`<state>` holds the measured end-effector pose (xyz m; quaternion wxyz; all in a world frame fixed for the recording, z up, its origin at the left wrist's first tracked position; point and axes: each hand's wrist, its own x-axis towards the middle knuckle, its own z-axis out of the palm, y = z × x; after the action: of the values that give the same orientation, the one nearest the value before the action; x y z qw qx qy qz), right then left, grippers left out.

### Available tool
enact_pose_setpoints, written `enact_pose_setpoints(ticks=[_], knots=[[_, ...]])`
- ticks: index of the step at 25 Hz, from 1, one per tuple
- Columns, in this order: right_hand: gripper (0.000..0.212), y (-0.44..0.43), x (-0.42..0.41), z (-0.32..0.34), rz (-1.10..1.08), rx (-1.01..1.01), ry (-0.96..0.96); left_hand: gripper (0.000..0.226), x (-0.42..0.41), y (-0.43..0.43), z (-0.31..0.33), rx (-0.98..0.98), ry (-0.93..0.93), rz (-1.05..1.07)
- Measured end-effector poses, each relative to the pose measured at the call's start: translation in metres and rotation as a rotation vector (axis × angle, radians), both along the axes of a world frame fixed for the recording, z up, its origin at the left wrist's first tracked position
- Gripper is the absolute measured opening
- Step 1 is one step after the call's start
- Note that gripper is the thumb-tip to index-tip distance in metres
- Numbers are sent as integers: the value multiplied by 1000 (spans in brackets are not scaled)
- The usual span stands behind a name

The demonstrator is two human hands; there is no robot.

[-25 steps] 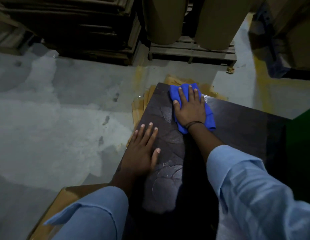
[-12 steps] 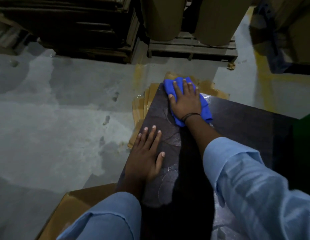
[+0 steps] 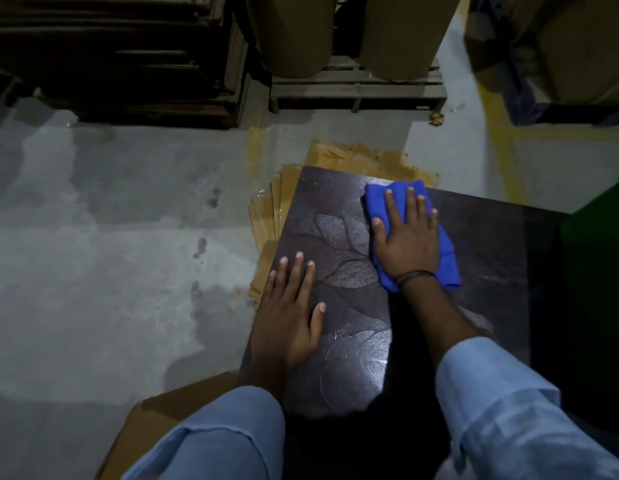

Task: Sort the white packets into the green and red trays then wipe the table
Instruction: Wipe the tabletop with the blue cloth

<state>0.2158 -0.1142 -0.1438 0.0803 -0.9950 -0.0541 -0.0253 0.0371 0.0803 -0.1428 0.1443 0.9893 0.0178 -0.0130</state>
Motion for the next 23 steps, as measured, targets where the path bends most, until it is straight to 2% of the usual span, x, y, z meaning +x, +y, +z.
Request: enact_pose_setpoints(ticks=[1, 3, 5, 6, 8, 10, 13, 16, 19, 23], knots=[[64, 12, -12, 1, 5, 4, 6, 70, 0, 0, 0, 3, -1, 2], [64, 21, -60, 4, 210, -3, 20, 70, 0, 0, -2, 15, -4, -3], [64, 0, -111, 9, 418, -32, 49, 71, -1, 0, -3, 19, -10, -9], [64, -17, -124, 10, 452, -45, 55, 71, -1, 1, -4, 17, -10, -7], [63, -50, -116, 9, 349, -54, 45, 71, -1, 0, -2, 15, -3, -7], [62, -62, -78, 5, 135, -72, 14, 70, -2, 0, -1, 17, -5, -7], [65, -37, -16, 1, -78, -15, 30, 70, -2, 1, -3, 3, -31, -9], [65, -1, -16, -2, 16, -5, 54, 69, -2, 1, -6, -15, -54, -6], [63, 6, -81, 1, 223, -2, 46, 69, -2, 3, -9, -23, -71, -8], [64, -34, -161, 8, 200, 33, 54, 69, -2, 2, -9, -26, -75, -19]])
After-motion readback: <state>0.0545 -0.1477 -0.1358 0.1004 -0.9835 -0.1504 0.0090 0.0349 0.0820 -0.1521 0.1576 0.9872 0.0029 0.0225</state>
